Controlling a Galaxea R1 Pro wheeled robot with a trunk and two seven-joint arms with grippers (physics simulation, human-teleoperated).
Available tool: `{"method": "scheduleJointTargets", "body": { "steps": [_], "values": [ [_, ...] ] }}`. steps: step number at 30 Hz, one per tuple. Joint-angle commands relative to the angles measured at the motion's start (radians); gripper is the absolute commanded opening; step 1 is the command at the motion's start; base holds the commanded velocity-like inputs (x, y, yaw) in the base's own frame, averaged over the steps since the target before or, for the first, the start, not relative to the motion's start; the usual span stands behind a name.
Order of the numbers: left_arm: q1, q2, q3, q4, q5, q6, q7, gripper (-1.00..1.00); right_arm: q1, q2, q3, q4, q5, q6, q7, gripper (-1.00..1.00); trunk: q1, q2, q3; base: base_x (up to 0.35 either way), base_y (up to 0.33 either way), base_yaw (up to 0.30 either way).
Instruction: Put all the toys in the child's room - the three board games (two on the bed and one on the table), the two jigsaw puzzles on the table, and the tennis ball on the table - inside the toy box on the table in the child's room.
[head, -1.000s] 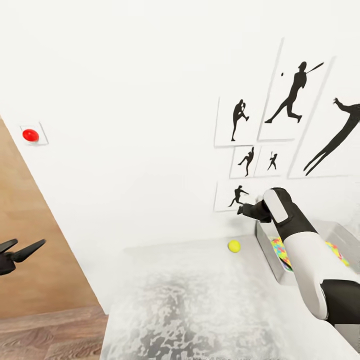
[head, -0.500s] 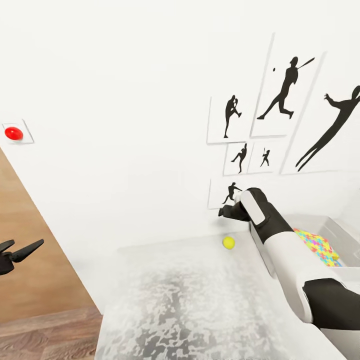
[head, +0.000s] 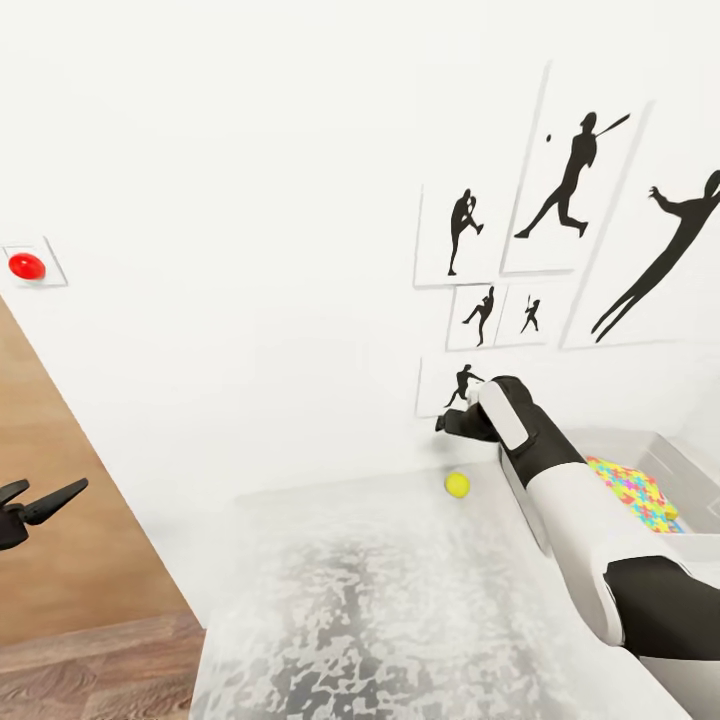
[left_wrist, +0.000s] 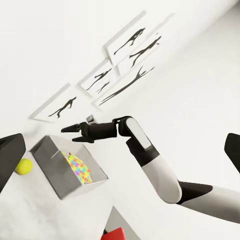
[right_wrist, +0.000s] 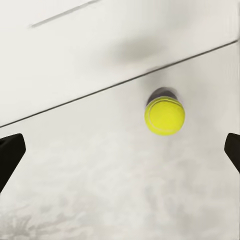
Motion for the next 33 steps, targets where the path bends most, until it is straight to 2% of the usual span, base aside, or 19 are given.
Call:
{"method": "scheduleJointTargets", "body": {
  "steps": [1,18,22,27,33],
  "values": [
    [-0.001,0.0,0.0,0.0,0.003,0.009,-0.001,1.0,-0.001,-0.001,0.006,0.0,-0.011,-0.006,-0.009,1.0,0.001,-0.002,-0.003,0.0,0.0,0.0],
    [-0.001,0.0,0.002,0.001,0.001,0.009,0.0,1.0,-0.001,-0.003,0.007,0.035,-0.011,-0.06,-0.009,1.0,0.001,-0.002,-0.03,0.0,0.0,0.0],
    [-0.001,0.0,0.002,0.001,-0.008,0.008,0.0,1.0,-0.001,-0.004,0.007,0.05,-0.01,-0.069,-0.009,1.0,0.001,-0.002,-0.036,0.0,0.0,0.0],
    [-0.001,-0.001,0.02,0.002,-0.025,0.008,0.0,1.0,-0.001,-0.005,0.008,0.057,-0.009,-0.073,-0.01,1.0,0.001,-0.002,-0.045,0.0,0.0,0.0],
    [-0.001,-0.001,0.028,0.002,-0.029,0.008,0.0,1.0,-0.001,-0.005,0.008,0.058,-0.009,-0.076,-0.011,1.0,0.001,-0.002,-0.054,0.0,0.0,0.0]
  ]
}}
